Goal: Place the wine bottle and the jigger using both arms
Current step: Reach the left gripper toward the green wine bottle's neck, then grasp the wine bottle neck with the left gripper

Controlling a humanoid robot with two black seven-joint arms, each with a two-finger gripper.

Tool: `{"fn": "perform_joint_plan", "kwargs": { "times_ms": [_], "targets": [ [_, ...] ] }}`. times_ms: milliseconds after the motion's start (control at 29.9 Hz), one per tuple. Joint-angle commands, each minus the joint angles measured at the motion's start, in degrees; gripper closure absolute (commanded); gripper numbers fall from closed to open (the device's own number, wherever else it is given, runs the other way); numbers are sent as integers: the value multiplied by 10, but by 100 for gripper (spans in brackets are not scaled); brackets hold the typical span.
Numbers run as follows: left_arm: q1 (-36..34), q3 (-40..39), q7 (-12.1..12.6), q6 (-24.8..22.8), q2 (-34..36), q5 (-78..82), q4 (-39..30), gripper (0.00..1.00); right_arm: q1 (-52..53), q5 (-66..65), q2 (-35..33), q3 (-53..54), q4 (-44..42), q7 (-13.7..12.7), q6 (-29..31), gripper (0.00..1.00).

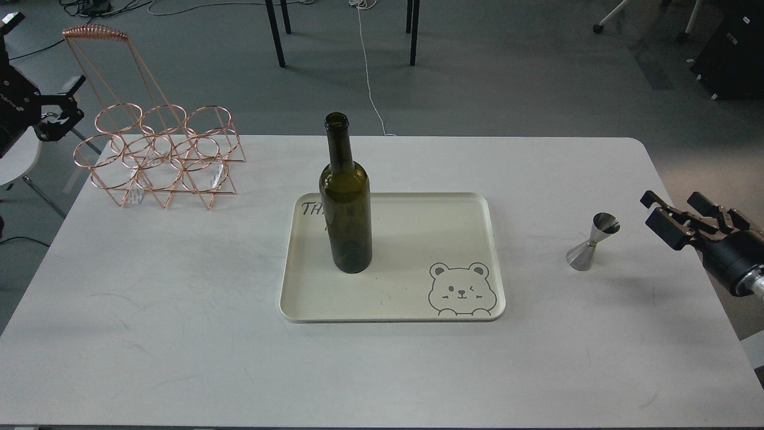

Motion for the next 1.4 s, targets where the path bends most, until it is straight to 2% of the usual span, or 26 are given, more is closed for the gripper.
{"fn": "perform_joint_plan", "kwargs": {
  "times_ms": [0, 234, 468, 568, 768, 935, 1069, 1136, 1303, 1370],
  "targets": [
    [0, 2, -3, 0, 56, 66, -65, 2, 86, 113, -17, -30, -10, -3, 42, 4],
    [-1, 0, -4, 0, 127, 212, -208, 2, 210, 251, -8, -39, -108, -3, 123, 4],
    [-1, 2, -3, 0, 126, 503, -382, 2, 305, 458, 53, -37, -199, -4, 180, 1],
    [3, 12, -2, 49, 102, 624, -423, 2, 345, 518, 79, -41, -260, -6, 218, 1],
    [4, 41, -2, 139, 40, 862, -424, 2, 370, 618, 131, -30, -356, -6, 276, 1],
    [8, 43, -2, 177, -7, 1019, -421, 2, 369, 680, 134, -31, -359, -6, 295, 1],
    [8, 43, -1, 249, -40, 1093, -401, 2, 370, 682, 134, -30, -359, -4, 307, 1],
    [8, 43, 13, 263, -56, 1098, -398, 2, 371, 682, 134, -30, -359, -4, 311, 1],
    [7, 38, 88, 267, -90, 1098, -393, 5, 371, 682, 134, -30, -359, -4, 312, 1],
    [7, 35, 93, 267, -94, 1098, -393, 6, 371, 682, 134, -30, -357, -4, 314, 1]
  ]
}}
